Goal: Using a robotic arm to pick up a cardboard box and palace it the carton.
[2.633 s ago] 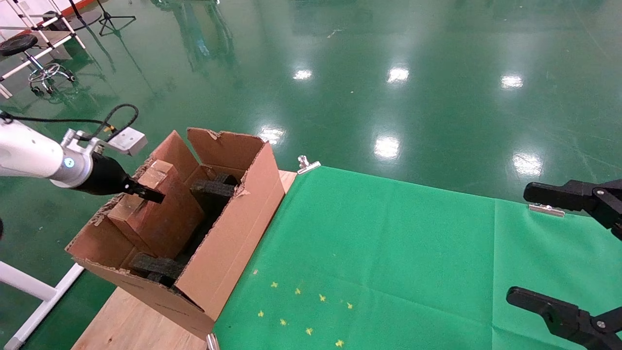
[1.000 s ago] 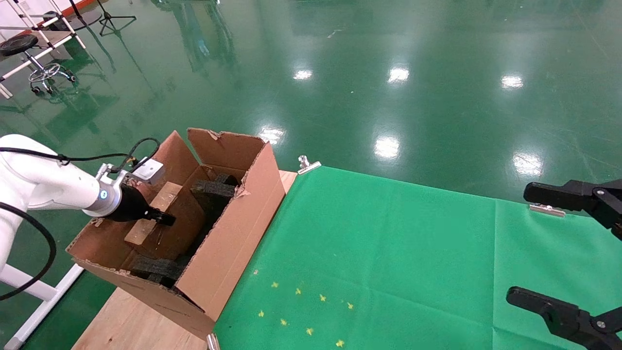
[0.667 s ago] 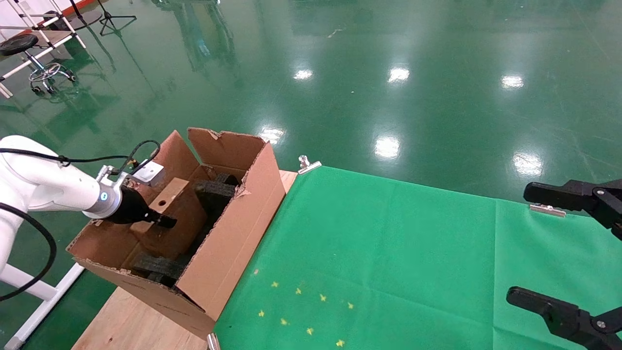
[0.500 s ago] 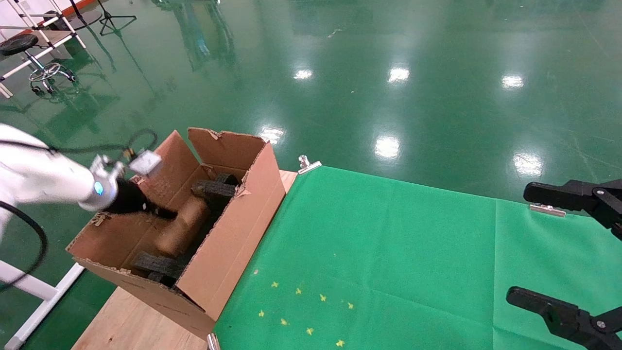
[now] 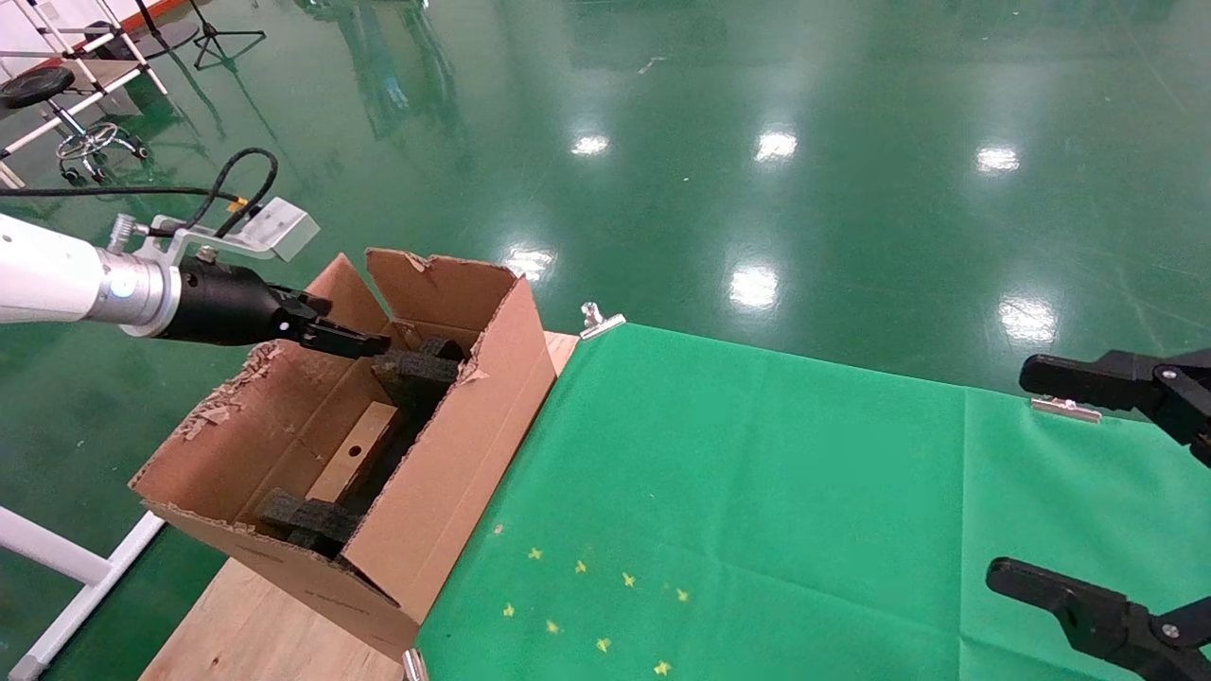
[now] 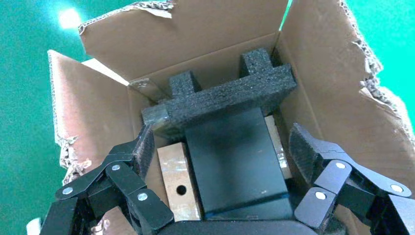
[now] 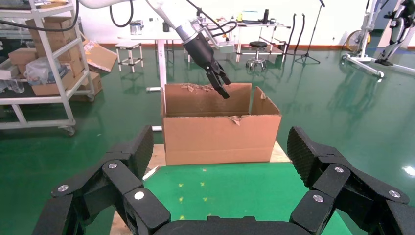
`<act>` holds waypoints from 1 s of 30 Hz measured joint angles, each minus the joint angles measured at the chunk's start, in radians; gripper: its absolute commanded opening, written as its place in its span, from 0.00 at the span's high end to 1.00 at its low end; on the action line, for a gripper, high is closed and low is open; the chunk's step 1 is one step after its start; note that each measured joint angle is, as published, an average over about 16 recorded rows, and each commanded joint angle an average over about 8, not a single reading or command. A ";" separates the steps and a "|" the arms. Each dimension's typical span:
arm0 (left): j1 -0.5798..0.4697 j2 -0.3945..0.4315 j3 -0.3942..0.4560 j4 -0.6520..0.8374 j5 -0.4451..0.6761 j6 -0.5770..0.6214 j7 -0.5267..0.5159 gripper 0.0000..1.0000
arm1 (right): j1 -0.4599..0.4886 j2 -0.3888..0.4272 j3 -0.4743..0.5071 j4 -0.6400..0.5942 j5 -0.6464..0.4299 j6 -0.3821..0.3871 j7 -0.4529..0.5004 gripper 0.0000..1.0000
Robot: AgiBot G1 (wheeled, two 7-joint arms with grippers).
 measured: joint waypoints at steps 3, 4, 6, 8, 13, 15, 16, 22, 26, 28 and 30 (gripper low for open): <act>0.002 -0.006 -0.006 -0.017 -0.014 0.022 0.007 0.00 | 0.000 0.000 0.000 0.000 0.000 0.000 0.000 0.00; 0.004 -0.008 -0.008 -0.022 -0.020 0.026 0.008 0.00 | 0.000 0.000 0.000 0.000 0.000 0.000 0.000 0.00; 0.011 -0.010 -0.012 -0.036 -0.033 0.034 0.012 0.00 | 0.000 0.000 0.000 0.000 0.000 0.000 0.000 0.00; 0.021 -0.012 -0.017 -0.051 -0.050 0.040 0.015 0.00 | 0.000 0.000 0.000 0.000 0.000 0.000 0.000 0.00; 0.062 -0.017 -0.035 -0.105 -0.110 0.051 0.026 0.00 | 0.000 0.000 0.000 0.000 0.000 0.000 0.000 0.00; 0.083 -0.022 -0.045 -0.137 -0.143 0.062 0.033 0.00 | 0.000 0.000 0.000 0.000 0.000 0.000 0.000 0.00; 0.094 -0.024 -0.051 -0.153 -0.161 0.067 0.036 0.00 | 0.000 0.000 0.000 0.000 0.000 0.000 0.000 0.00; 0.169 -0.036 -0.085 -0.258 -0.275 0.099 0.058 0.00 | 0.000 0.000 0.000 0.000 0.000 0.000 0.000 0.00; 0.219 -0.045 -0.108 -0.328 -0.351 0.120 0.073 0.00 | 0.000 0.000 0.000 0.000 0.000 0.000 0.000 0.00; 0.243 -0.049 -0.119 -0.363 -0.389 0.130 0.081 0.00 | 0.000 0.000 0.000 0.000 0.000 0.000 0.000 0.00; 0.268 -0.053 -0.131 -0.399 -0.427 0.141 0.088 0.00 | 0.000 0.000 0.000 0.000 0.000 0.000 0.000 0.00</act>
